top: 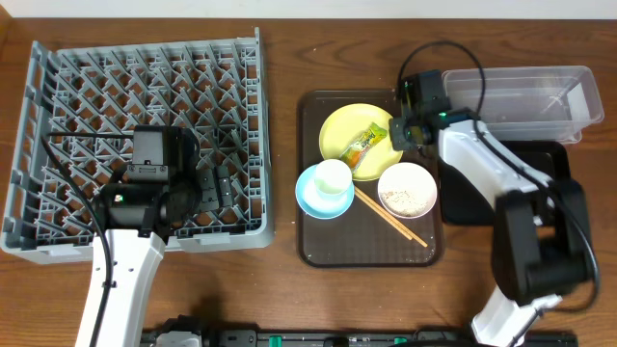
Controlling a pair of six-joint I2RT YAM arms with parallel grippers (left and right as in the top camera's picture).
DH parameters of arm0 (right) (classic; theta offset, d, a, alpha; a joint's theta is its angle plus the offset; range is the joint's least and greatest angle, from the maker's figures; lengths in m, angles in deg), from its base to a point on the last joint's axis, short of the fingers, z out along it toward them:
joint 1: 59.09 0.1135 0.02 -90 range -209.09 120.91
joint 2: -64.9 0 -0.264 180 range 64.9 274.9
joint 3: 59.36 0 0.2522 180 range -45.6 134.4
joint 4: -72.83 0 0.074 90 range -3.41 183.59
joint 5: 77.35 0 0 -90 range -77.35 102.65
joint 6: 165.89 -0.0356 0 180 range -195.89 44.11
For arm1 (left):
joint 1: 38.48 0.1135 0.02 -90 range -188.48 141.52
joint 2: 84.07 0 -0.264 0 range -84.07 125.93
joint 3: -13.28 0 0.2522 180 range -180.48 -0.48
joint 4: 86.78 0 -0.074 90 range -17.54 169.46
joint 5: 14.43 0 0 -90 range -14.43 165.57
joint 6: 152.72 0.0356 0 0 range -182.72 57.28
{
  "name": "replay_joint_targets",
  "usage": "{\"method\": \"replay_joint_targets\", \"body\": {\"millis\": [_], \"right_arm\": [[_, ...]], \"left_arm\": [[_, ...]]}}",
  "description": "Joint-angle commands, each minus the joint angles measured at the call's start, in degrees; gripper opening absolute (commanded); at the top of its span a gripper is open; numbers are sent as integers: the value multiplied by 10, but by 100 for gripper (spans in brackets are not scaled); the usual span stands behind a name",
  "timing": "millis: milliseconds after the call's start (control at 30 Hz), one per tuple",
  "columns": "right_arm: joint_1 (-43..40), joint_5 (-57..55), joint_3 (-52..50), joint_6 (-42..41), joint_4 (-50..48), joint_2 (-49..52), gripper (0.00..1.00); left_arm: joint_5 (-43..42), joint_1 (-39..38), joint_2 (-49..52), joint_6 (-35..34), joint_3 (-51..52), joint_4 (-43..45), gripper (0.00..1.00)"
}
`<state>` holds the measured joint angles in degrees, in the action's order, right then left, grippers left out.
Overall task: Sort waste into correct bins and load items into the dishwasher rack
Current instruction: 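Grasp the tissue with the right gripper and drop it into the clear bin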
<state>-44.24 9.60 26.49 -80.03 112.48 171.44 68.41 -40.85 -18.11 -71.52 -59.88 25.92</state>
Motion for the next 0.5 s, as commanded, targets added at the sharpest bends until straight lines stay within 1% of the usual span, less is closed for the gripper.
{"method": "replay_joint_targets", "body": {"millis": [0, 133, 200, 333, 400, 467], "right_arm": [[-5, -2, 2, 0, -2, -95, 2], [-32, -24, 2, -1, -5, -164, 5], [-53, -54, 2, -1, -5, -185, 7], [-94, -102, 2, -1, -4, -188, 8], [-116, -106, 2, -1, -3, -181, 8], [-137, -106, 2, -1, -3, -171, 11]], "left_arm": [[1, -2, 1, -1, -12, 0, 91], [1, -2, 1, -1, -12, 0, 90], [1, -2, 1, -1, -12, 0, 90], [1, -2, 1, -1, -12, 0, 90], [1, -2, 1, -1, -12, 0, 91], [1, -2, 1, -1, -12, 0, 90]]}}
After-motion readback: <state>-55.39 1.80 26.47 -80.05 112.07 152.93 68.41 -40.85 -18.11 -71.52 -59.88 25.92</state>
